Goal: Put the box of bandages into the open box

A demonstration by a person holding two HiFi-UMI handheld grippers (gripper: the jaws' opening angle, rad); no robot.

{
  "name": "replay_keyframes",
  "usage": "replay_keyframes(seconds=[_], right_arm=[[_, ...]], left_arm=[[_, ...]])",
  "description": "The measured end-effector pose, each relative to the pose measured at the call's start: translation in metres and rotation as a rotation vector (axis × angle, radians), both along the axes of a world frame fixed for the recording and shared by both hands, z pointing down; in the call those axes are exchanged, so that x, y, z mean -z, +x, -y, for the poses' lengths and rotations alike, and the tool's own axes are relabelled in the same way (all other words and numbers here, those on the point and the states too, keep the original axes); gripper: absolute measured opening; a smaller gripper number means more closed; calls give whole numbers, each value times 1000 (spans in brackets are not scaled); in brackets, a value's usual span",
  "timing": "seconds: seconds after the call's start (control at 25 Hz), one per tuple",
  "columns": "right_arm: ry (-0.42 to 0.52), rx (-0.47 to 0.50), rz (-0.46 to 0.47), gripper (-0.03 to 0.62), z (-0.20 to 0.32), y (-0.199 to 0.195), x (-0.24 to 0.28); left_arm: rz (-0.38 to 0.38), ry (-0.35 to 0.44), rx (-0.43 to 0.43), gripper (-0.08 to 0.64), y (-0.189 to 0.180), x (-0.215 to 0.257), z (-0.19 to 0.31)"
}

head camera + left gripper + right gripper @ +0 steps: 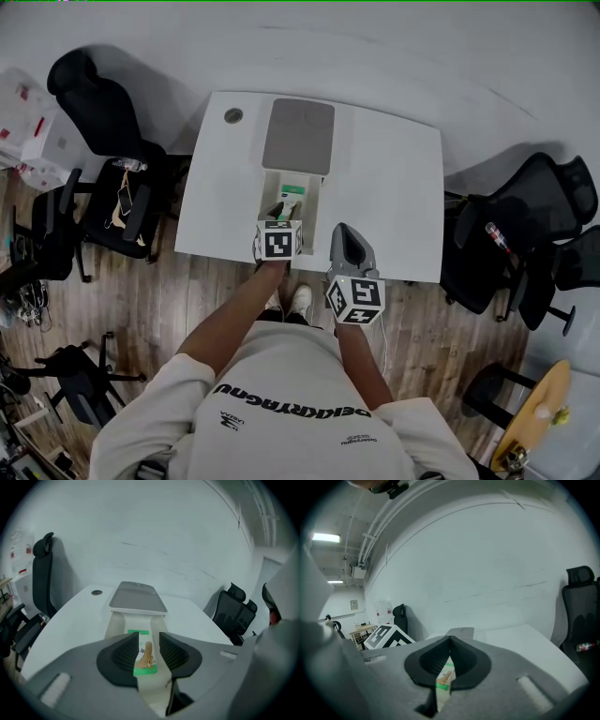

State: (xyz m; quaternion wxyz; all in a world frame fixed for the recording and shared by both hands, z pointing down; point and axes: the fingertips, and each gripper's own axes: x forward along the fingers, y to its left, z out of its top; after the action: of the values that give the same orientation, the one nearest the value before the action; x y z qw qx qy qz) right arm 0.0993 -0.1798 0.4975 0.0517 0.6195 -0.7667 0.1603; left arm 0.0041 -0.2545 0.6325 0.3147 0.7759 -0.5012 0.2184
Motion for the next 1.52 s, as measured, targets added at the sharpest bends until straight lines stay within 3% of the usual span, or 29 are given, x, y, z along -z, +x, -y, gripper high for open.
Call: replay_keyframes(seconds=[0.84,1.52], right_arm=[[43,15,-30,-2,-10,1,21],[71,74,-47,-2,-11,-10,25]], left_arm=[[-35,169,-39,6,-3,63,-20],[-80,281,-47,-3,-15,104,-35]])
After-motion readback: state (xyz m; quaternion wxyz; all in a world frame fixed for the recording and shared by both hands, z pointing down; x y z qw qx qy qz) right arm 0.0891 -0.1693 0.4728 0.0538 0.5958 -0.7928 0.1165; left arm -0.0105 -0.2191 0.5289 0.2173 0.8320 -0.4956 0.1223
